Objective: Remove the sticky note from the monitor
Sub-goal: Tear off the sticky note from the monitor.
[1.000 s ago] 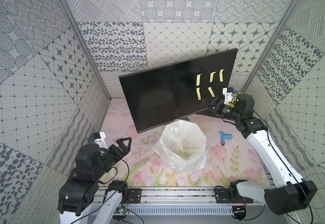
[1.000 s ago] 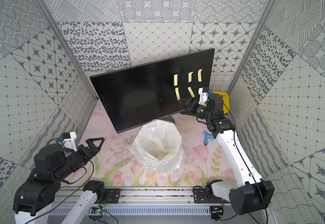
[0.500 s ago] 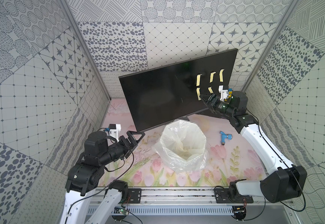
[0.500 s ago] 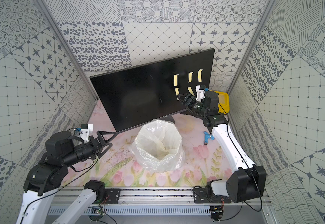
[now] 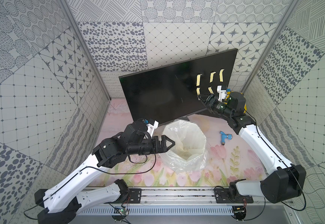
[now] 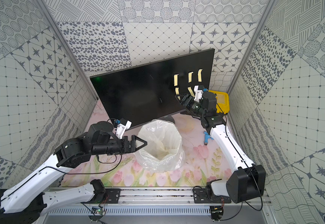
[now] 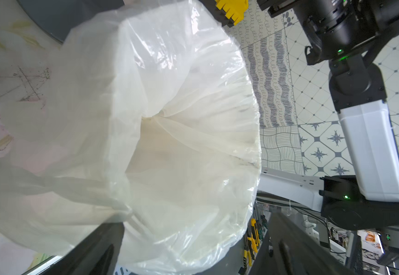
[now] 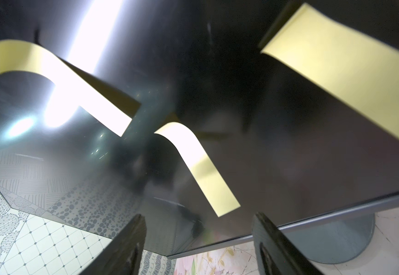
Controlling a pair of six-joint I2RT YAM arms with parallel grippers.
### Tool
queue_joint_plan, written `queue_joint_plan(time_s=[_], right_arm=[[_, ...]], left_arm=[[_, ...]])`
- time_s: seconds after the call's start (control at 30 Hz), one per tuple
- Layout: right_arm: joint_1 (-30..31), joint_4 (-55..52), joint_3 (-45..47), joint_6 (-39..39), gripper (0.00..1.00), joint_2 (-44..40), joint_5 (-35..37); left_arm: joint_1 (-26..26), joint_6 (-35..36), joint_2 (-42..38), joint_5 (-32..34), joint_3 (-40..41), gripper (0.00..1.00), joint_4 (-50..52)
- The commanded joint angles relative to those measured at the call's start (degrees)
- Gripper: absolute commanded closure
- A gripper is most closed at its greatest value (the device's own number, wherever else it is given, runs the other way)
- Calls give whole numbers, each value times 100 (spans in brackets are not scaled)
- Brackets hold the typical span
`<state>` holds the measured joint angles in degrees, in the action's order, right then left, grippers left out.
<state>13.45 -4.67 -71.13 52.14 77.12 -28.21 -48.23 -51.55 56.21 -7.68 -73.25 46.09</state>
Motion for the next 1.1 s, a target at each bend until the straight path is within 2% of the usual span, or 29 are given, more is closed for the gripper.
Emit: queue_joint_plan(time_s=[0.0,0.43,0.8,1.07], right_arm=[[34,379,43,-10,27,110,94],[52,816,11,158,33,547,193],[52,912,98,112,51,418,237],[51,903,200,112,52,154,280]], left_arm=[[-181,344,116,802,40,1,-288],[-231,210,171,701,257,1,-408],[-244,197,179,692,303,1,-381],[-251,189,204,641,312,1,-393]])
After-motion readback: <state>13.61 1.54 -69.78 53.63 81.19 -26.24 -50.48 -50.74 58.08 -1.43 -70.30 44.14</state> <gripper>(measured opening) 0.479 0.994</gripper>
